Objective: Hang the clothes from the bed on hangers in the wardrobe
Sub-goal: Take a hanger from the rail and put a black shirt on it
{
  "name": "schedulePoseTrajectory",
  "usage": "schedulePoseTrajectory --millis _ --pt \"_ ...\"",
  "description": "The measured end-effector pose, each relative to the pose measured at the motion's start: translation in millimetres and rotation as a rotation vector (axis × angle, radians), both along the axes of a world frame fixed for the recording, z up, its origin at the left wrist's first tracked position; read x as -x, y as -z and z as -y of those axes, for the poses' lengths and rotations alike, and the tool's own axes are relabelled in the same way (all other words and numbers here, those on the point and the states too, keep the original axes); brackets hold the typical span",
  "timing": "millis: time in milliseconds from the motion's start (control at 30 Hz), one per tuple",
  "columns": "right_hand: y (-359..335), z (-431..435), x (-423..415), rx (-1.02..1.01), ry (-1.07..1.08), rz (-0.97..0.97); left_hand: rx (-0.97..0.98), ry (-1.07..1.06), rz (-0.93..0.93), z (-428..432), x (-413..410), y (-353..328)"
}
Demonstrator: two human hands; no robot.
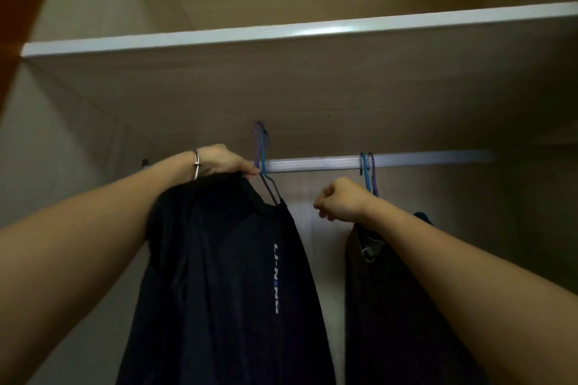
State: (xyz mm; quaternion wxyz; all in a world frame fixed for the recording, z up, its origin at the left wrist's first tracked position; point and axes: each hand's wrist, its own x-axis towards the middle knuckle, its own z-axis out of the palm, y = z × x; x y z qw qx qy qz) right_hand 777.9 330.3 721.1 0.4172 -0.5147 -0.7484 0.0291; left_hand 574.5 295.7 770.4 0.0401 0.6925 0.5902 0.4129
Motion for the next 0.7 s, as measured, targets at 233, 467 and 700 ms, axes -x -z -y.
schedulePoseTrajectory --millis 233,467,700 --pt "9.0 -6.6 56.0 -0.161 -0.239 -0.045 -0.072 -0.066 -0.122 58.9 30.5 22.2" --pt "51.5 23.5 113.3 -0.169 -0.651 -0.053 0.043 -0.076 -0.040 176.3 56.7 82.4" --pt "135.6 123.5 196.4 0.019 -1.127 0.026 0.111 -0.590 -0.030 308.7 89.5 175.5"
